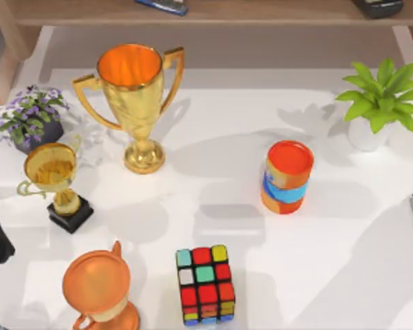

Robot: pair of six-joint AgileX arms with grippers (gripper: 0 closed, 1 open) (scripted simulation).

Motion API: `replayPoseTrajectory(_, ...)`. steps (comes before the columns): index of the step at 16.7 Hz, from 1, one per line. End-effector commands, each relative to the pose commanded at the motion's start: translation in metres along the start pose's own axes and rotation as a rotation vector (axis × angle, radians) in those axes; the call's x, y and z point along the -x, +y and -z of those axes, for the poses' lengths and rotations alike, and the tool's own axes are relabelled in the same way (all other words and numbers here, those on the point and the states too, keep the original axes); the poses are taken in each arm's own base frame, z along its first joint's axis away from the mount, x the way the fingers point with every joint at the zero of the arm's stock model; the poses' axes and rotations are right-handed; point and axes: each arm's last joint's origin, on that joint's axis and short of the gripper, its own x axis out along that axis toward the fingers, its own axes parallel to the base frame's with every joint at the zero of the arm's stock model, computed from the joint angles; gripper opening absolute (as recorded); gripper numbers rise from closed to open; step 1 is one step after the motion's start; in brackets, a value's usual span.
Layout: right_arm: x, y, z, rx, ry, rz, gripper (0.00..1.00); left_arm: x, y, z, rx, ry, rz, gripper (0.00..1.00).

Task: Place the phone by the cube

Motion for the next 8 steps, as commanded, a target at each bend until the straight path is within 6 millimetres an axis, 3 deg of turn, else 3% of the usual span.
replayPoseTrajectory(5, -0.033, -0.001, 0.0, 0.0, -0.002, 0.003, 1.0, 0.0, 0.0, 0.0, 0.0, 0.0, 0.0, 1.0)
replayPoseTrajectory(8, -0.034, -0.001, 0.0, 0.0, -0.001, 0.002, 1.0, 0.0, 0.0, 0.0, 0.0, 0.0, 0.0, 1.0)
